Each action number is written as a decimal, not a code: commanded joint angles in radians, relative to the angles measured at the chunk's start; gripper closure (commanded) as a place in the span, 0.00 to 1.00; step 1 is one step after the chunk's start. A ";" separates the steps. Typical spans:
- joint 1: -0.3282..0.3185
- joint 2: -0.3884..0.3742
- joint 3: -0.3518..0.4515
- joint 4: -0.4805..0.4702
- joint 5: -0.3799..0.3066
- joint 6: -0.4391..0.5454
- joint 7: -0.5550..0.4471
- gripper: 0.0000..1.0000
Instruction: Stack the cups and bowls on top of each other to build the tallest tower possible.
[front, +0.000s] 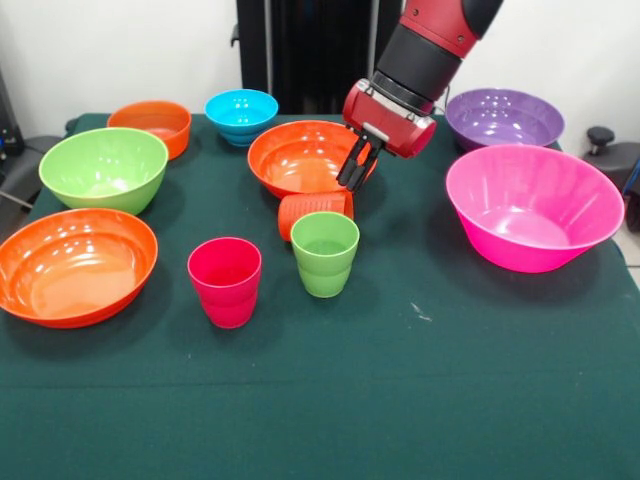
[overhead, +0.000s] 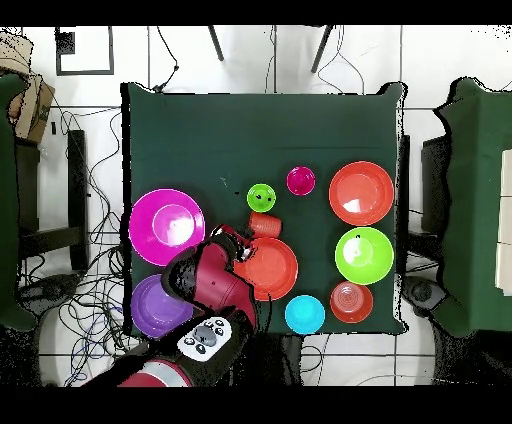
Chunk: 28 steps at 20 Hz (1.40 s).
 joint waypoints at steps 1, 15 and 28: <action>-0.010 0.015 0.109 -0.038 0.018 0.055 0.190 1.00; -0.006 -0.002 0.096 -0.044 0.018 0.069 0.180 0.00; -0.040 0.005 0.123 -0.039 -0.006 0.028 0.191 0.00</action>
